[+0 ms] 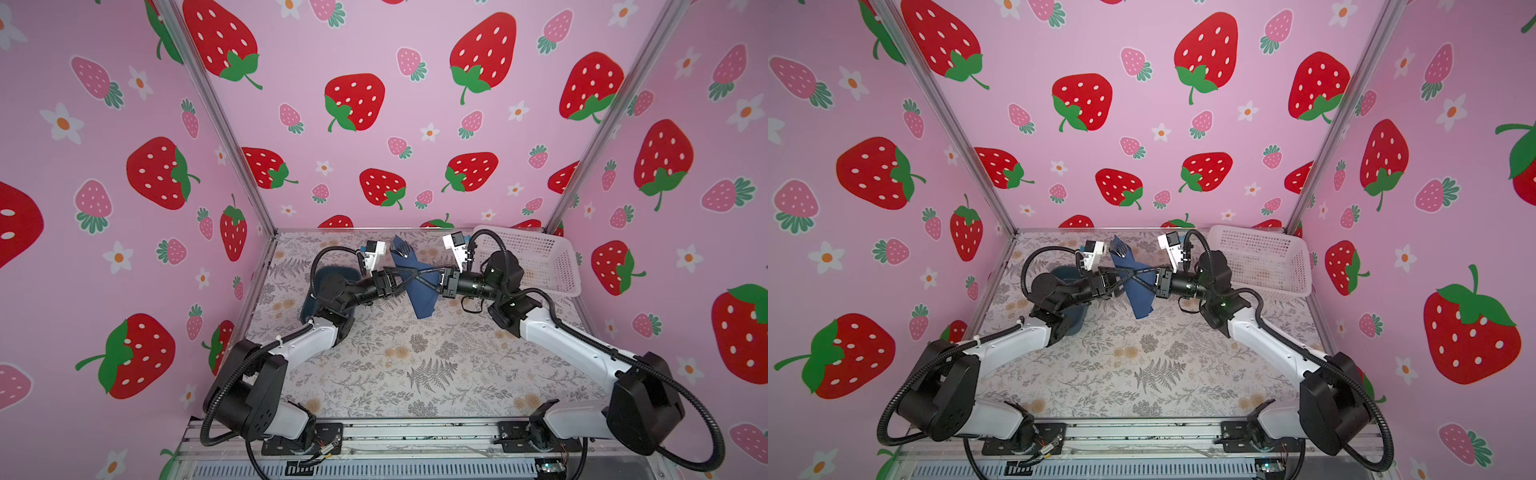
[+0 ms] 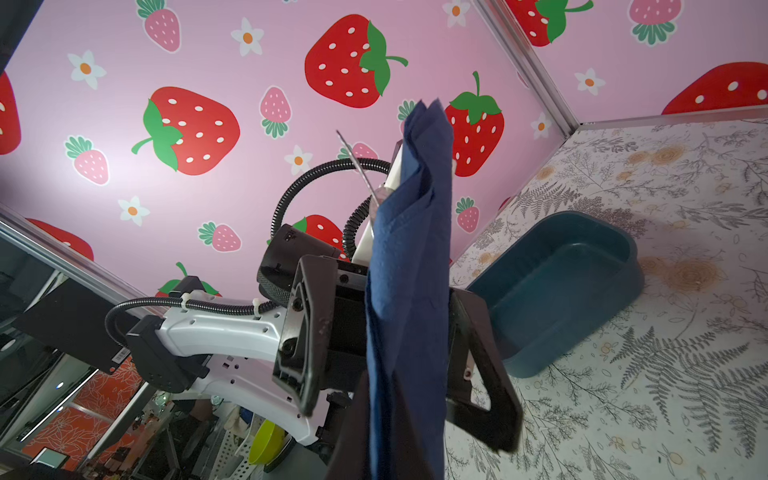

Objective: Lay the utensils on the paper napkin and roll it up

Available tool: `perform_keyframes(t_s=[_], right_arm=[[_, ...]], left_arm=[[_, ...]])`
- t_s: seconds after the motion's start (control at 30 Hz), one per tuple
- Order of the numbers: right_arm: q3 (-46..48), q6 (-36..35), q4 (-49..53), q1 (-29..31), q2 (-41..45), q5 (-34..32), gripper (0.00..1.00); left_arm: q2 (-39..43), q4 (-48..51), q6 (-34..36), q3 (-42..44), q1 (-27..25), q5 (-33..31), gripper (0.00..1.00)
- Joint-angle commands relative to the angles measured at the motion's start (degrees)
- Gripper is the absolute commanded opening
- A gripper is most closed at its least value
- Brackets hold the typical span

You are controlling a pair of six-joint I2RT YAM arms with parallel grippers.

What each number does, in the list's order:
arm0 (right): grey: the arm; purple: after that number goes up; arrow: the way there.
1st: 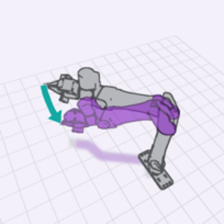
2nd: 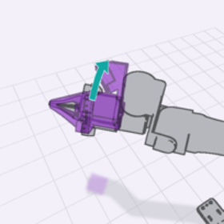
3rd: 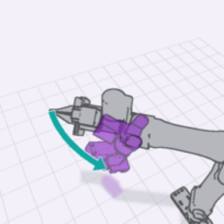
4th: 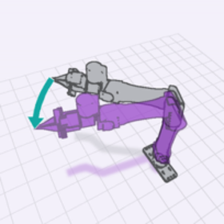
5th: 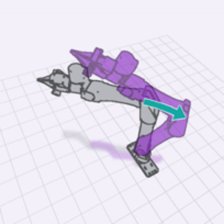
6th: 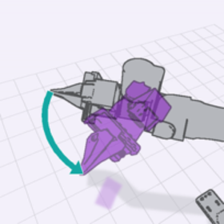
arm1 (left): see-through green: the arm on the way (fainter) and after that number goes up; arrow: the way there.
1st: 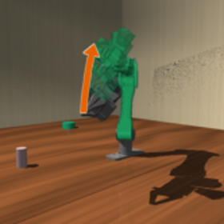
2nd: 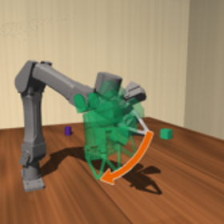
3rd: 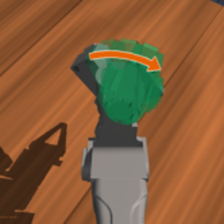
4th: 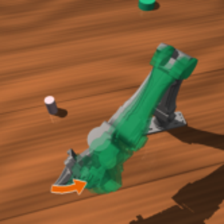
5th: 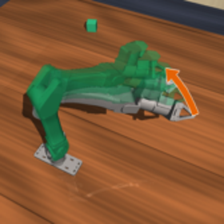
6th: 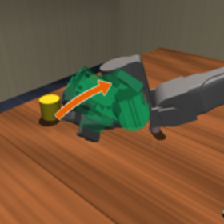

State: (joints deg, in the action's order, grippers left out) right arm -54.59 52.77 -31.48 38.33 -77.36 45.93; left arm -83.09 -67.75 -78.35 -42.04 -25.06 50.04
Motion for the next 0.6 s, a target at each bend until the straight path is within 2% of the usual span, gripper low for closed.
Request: perform_keyframes(t_s=[0.0, 0.13, 0.43, 0.57], right_arm=[[-1.5, 1.2, -4.4, -0.4, 2.2, 0.9, 0.04], [-1.5, 1.4, -4.4, -0.6, 2.6, 1.0, 0.04], [-0.7, 1.5, -4.4, -0.9, 3.3, 1.3, 0.04], [-0.2, 1.6, -4.4, -1.1, 3.6, 1.2, 0.04]], left_arm=[[0.5, -3.9, -1.4, -1.7, -0.1, 1.2, 0.66], [1.3, -3.6, -1.2, -1.6, -0.1, 1.0, 0.56], [2.0, -3.7, -1.0, -1.4, -0.1, -0.4, 0.55], [1.7, -4.4, -1.6, -1.5, 0.0, -0.5, 0.50]])
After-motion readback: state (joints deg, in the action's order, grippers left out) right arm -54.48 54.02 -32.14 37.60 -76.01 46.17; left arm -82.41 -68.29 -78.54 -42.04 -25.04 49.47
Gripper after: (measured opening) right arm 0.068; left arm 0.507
